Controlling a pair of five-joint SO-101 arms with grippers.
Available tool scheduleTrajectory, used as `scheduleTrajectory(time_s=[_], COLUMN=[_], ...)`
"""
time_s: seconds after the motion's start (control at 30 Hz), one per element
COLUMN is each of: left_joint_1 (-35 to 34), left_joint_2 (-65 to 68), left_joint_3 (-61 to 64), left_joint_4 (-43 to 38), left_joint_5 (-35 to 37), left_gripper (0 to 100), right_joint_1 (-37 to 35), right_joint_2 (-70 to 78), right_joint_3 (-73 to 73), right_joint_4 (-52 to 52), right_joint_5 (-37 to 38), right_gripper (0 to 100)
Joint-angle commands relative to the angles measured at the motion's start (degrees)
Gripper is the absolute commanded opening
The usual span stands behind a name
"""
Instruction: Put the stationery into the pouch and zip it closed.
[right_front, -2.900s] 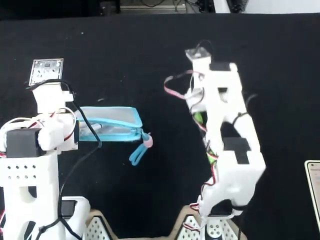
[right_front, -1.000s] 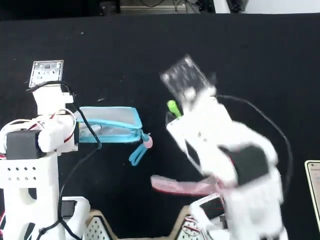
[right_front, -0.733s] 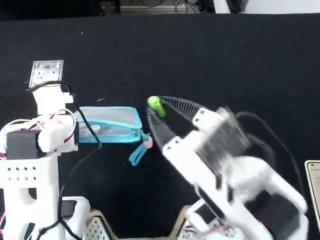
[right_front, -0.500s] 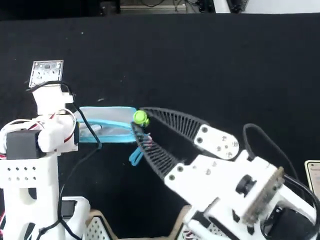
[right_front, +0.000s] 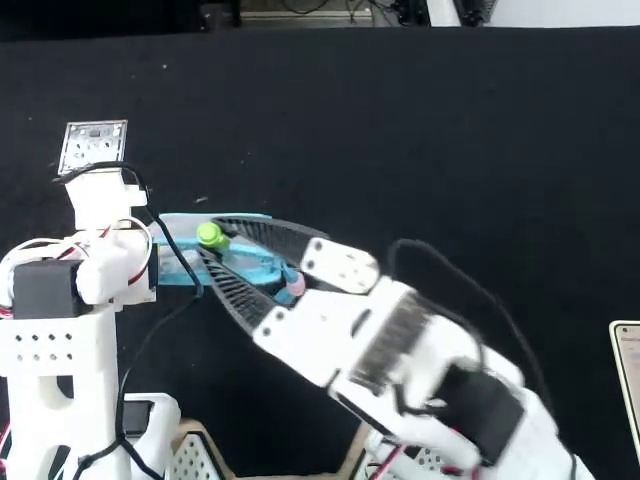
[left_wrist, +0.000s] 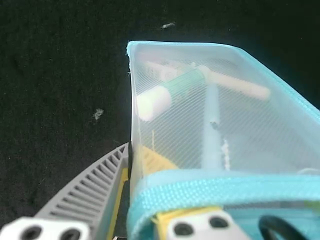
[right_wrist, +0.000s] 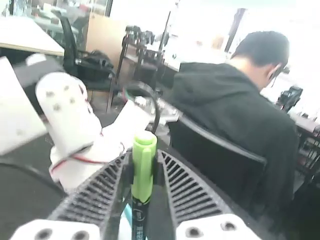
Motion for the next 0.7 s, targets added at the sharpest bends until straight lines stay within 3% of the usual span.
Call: scheduleTrajectory(time_s=[0.0,0.2,0.4,0.53,0.67], left_joint_1=[-0.48,-0.48,-0.48,-0.57,-0.84], left_joint_2=[-0.09,-0.09,-0.09,-0.09,-0.09], left_joint_3=[-0.13,-0.13,-0.13,-0.40,-1.27], left_joint_4=[-0.97,-0.97,-0.97,-0.97,-1.58], left_joint_5=[0.35,0.35,0.35,0.35,0.00], left_gripper=[3,3,3,3,3], right_joint_1=[-0.26,0.70,1.58,1.58,1.49], right_joint_2=[-0.92,-0.92,-0.84,-0.84,-0.66], right_joint_3=[3.74,10.51,5.93,2.15,1.71], right_joint_4=[-4.22,-6.15,3.16,9.23,11.08], right_joint_5=[0.26,0.26,0.26,0.44,0.53], right_gripper=[1.2,2.5,19.4,18.4,6.8])
